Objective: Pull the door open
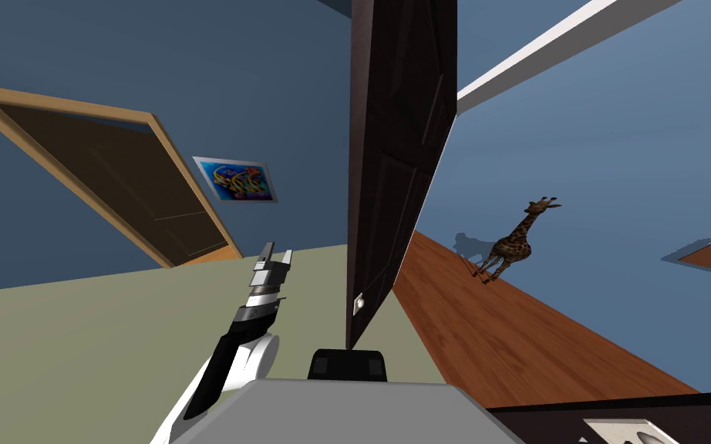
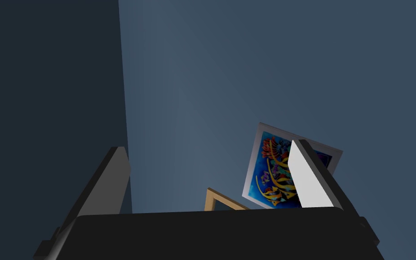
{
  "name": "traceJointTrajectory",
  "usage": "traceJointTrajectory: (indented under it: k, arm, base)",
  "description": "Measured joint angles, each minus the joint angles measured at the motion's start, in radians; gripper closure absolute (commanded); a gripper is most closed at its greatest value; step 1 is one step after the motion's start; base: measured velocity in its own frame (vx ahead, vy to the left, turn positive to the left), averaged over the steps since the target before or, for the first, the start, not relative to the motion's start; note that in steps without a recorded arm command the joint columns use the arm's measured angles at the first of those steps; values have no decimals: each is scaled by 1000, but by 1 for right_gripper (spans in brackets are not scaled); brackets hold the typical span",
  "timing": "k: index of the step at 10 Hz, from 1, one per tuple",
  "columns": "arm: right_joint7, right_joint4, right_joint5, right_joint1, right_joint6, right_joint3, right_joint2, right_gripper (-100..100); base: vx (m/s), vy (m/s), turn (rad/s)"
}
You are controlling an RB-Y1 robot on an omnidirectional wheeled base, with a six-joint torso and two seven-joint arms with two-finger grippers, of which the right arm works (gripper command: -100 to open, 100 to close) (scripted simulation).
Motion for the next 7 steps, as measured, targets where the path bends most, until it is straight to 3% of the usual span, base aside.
traceJointTrajectory:
  k: [7]
  arm:
    - [-6, 2, 3, 3, -3, 4, 0, -100]
  base:
    - [10, -3, -11]
